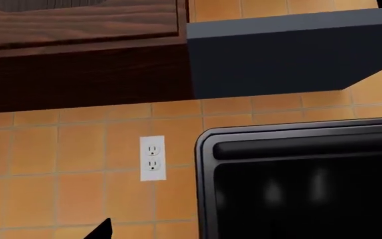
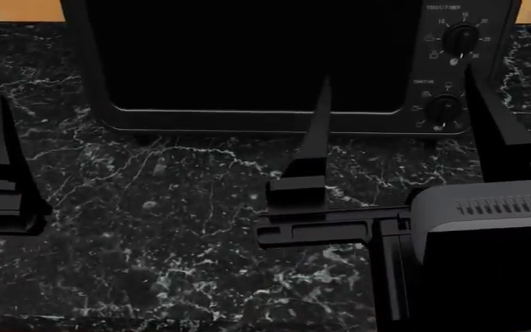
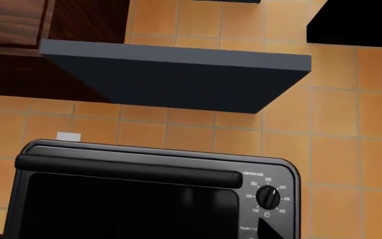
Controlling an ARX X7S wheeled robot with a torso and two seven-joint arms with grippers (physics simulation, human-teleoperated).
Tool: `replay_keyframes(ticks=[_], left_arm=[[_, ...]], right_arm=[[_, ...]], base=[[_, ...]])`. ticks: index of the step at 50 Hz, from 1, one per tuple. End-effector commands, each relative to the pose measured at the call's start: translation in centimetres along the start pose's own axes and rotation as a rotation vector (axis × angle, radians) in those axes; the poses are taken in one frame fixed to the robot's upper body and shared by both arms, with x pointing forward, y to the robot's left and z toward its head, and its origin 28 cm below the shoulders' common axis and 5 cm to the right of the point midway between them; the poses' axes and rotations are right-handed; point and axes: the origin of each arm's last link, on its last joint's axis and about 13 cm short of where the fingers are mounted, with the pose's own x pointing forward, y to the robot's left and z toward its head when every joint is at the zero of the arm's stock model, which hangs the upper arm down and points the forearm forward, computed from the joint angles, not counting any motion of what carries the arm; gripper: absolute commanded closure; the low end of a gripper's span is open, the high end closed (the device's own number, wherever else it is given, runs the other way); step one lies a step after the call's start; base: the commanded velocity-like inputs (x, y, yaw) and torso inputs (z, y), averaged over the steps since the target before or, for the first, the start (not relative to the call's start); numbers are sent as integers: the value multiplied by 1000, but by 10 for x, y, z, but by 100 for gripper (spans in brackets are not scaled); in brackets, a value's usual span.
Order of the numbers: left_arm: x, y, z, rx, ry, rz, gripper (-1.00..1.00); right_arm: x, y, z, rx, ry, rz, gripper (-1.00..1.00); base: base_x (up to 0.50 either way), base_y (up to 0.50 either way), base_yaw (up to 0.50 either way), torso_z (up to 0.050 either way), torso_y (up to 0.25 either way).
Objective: Decrease the toaster oven temperature.
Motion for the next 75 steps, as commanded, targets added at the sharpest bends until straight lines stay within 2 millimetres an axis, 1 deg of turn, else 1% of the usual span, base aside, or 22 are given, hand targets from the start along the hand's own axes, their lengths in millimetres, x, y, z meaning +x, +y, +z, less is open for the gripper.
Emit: replay_keyframes(ticks=[1, 15, 19, 24, 28, 31, 35, 36, 43, 46, 52, 53, 60, 75], left_arm=[[0, -1, 2, 1, -3, -3, -100], [-3, -1, 5, -2, -7, -4, -100], [-4, 0, 4, -3, -5, 0, -100], [-4, 0, 3, -3, -2, 2, -100], [-3, -1, 3, -5, -3, 1, -100], [-3, -1, 3, -6, -3, 1, -100], [-4, -1, 4, -6, -4, 1, -100], [-4, -1, 4, -4, -5, 1, -100], [-4, 0, 5, 2, -6, 4, -100], [-4, 1, 4, 2, -3, 6, -100], [-3, 0, 3, 2, 0, 5, -100], [-2, 0, 2, 3, 2, 4, -100], [-3, 0, 1, 3, 3, 7, -100], [-4, -1, 2, 8, 4, 6, -100]], right_arm=[[-3, -2, 2, -2, -8, -3, -100], [-10, -3, 6, -7, -15, -14, -100], [-11, -3, 6, -12, -8, -16, -100], [-9, -6, 21, -15, -12, -45, -100], [-7, -14, 45, -42, -14, -92, -100], [-3, -21, 62, -16, -7, -122, -100], [4, -28, 72, 3, 30, -175, -100], [7, -30, 73, -19, 49, -208, -100], [18, -43, 82, 47, 88, -277, -100], [21, -46, 83, 41, 104, -310, -100], [25, -52, 79, 115, 160, -342, -100], [26, -53, 77, 143, 175, -337, -100], [31, -57, 76, 193, 223, -335, -100], [43, -65, 71, 201, 267, -377, -100]], base=[[340, 0, 0, 0, 0], [311, 0, 0, 0, 0], [9, 0, 0, 0, 4], [0, 0, 0, 0, 0], [0, 0, 0, 0, 0], [0, 0, 0, 0, 0], [0, 0, 0, 0, 0], [0, 0, 0, 0, 0], [0, 0, 0, 0, 0], [0, 0, 0, 0, 0], [0, 0, 0, 0, 0], [0, 0, 0, 0, 0], [0, 0, 0, 0, 0], [0, 0, 0, 0, 0]])
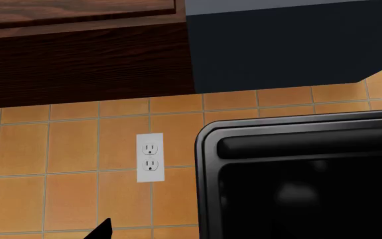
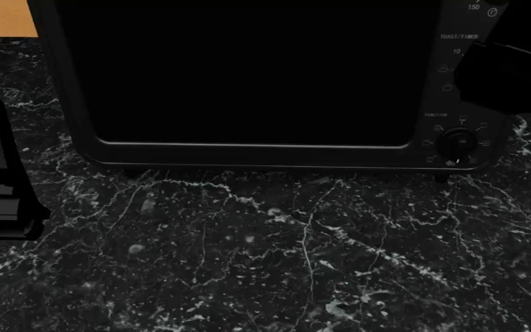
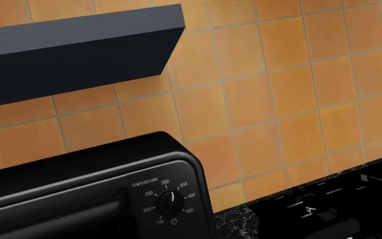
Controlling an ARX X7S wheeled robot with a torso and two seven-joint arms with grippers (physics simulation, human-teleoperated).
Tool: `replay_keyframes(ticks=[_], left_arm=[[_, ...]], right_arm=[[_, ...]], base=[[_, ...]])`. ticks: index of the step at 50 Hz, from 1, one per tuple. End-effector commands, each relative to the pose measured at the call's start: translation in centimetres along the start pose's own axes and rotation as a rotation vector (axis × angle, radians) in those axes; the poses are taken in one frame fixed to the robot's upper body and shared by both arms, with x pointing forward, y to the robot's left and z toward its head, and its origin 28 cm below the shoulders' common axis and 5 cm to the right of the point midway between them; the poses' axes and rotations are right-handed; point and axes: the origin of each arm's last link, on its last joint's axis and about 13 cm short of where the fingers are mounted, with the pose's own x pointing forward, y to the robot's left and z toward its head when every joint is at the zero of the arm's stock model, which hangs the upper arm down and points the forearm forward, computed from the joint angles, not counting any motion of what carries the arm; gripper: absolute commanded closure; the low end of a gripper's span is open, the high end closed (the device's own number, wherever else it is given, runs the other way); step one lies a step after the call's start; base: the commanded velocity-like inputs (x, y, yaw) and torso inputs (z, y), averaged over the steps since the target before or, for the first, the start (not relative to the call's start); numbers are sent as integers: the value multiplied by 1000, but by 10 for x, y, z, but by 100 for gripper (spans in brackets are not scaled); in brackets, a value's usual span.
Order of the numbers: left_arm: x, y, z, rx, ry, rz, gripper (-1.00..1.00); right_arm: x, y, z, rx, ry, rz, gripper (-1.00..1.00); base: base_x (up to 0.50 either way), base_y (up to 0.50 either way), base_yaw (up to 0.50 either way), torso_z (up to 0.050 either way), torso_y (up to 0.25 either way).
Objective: Decrease the toaster oven temperature.
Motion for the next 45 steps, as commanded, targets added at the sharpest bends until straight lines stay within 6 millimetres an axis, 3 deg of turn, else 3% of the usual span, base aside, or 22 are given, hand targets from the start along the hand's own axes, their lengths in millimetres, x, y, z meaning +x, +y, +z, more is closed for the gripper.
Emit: replay_keyframes(ticks=[1, 21, 45], left_arm=[[0, -1, 0, 4, 1, -2, -100], [0, -2, 0, 9, 5, -3, -100], [-1, -2, -1, 16, 2, 0, -100]], right_arm=[[12, -5, 0, 22, 44, -37, -100], [36, -11, -7, 43, 122, -85, -100], [56, -1, -9, 41, 182, -75, -100]], base=[[0, 0, 0, 0, 0], [0, 0, 0, 0, 0], [0, 0, 0, 0, 0]])
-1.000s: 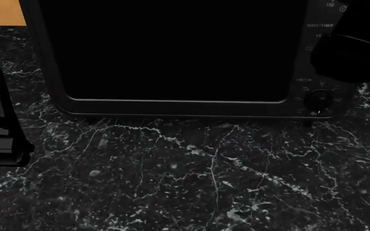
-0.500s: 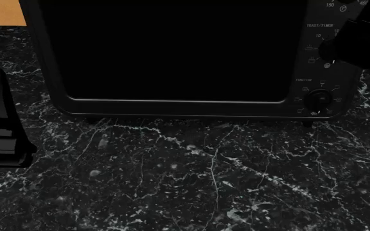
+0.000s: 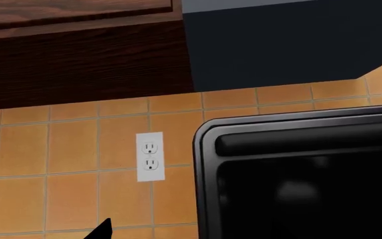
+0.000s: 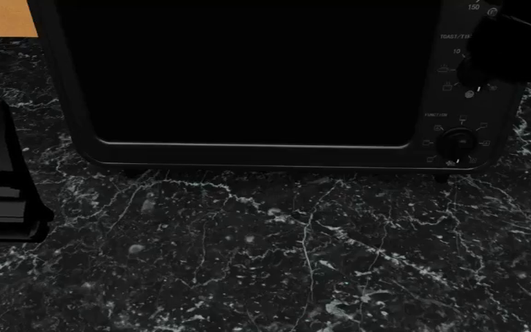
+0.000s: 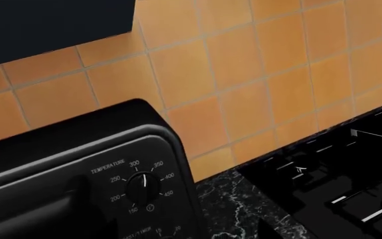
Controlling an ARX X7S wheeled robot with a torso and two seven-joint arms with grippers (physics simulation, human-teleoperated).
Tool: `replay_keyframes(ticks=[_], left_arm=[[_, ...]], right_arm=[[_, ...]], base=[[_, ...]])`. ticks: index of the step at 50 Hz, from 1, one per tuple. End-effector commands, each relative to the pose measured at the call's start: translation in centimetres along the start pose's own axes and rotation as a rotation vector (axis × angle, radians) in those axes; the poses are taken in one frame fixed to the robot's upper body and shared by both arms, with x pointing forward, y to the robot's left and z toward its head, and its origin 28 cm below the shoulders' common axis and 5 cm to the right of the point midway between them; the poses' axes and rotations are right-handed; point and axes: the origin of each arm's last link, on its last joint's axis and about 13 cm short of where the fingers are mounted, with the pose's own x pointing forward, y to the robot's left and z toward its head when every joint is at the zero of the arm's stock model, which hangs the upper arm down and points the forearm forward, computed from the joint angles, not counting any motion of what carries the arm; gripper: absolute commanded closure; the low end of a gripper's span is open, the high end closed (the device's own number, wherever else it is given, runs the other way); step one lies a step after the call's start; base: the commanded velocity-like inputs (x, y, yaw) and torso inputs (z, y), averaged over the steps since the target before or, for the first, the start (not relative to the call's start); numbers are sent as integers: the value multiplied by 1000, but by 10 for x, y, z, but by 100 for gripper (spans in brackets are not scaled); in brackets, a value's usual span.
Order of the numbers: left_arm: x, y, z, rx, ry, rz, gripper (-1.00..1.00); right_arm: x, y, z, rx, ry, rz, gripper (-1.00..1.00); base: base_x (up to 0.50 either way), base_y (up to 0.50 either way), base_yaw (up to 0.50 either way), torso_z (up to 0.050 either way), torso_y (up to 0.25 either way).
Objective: Decrease the toaster oven temperature.
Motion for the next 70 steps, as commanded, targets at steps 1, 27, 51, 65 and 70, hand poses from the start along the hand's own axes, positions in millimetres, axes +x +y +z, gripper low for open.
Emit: replay_keyframes(ticks=[1, 27, 51, 65, 70], left_arm=[[0, 0, 1, 3, -3, 0, -100], [0, -2, 1, 13, 0, -4, -100], [-1, -1, 1, 18, 0, 3, -100], [0, -2, -1, 24, 4, 1, -100], [0, -3, -1, 27, 5, -1, -100]], right_arm=[[11, 3, 1, -4, 24, 0, -100], [39, -5, -5, -6, 66, -55, -100], [53, 6, -5, -15, 103, -29, -100], [66, 8, -5, -28, 107, -30, -100], [70, 9, -6, -34, 108, -23, -100]], base=[[0, 0, 0, 0, 0], [0, 0, 0, 0, 0], [0, 0, 0, 0, 0], [0, 0, 0, 0, 0], [0, 0, 0, 0, 0]])
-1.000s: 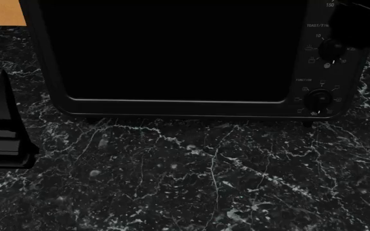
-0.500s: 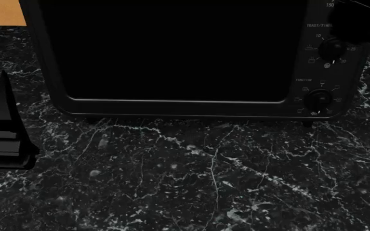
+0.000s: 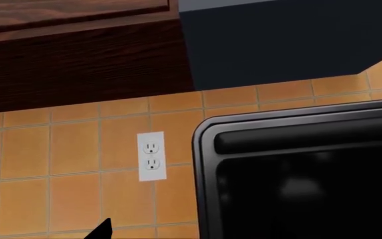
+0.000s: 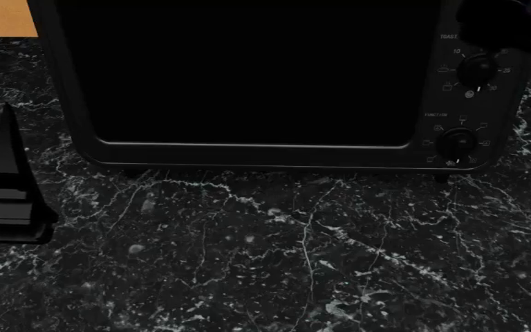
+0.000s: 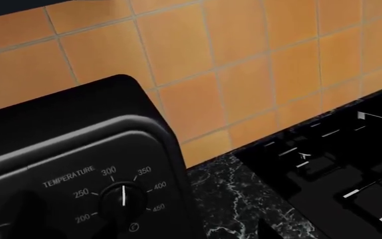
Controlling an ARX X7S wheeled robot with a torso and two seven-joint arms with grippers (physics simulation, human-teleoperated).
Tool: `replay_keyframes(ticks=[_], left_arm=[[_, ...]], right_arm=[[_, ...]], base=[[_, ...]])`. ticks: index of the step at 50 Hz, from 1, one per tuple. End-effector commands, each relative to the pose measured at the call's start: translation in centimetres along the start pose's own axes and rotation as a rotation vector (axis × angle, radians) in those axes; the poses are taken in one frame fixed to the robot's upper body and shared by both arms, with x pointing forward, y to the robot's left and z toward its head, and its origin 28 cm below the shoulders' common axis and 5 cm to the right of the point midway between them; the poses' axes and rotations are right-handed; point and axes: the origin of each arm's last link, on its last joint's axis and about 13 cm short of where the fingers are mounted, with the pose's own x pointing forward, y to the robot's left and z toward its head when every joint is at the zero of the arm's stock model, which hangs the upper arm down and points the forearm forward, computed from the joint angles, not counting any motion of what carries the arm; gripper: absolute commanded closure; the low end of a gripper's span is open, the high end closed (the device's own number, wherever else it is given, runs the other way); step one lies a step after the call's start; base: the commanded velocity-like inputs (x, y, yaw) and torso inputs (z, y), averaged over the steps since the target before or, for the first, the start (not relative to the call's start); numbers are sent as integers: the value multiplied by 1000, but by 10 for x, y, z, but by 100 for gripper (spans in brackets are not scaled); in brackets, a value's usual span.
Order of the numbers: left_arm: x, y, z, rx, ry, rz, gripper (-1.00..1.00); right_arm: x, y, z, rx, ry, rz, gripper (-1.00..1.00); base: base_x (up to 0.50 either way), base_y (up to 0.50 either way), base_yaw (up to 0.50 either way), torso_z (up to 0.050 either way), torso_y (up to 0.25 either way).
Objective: Decrease the toaster oven temperature.
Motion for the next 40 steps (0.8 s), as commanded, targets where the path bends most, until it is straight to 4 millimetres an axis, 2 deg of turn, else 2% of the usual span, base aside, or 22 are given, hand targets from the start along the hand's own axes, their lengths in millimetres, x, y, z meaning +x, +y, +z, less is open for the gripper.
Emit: replay_keyframes(ticks=[1, 40], left_arm=[[1, -2, -1, 5, 2, -3, -100], [2, -2, -4, 14, 9, 2, -100]], right_arm=[[9, 3, 0, -11, 4, 8, -100], [29, 16, -5, -37, 41, 34, -100]], base=[[0, 0, 0, 0, 0], [0, 0, 0, 0, 0]])
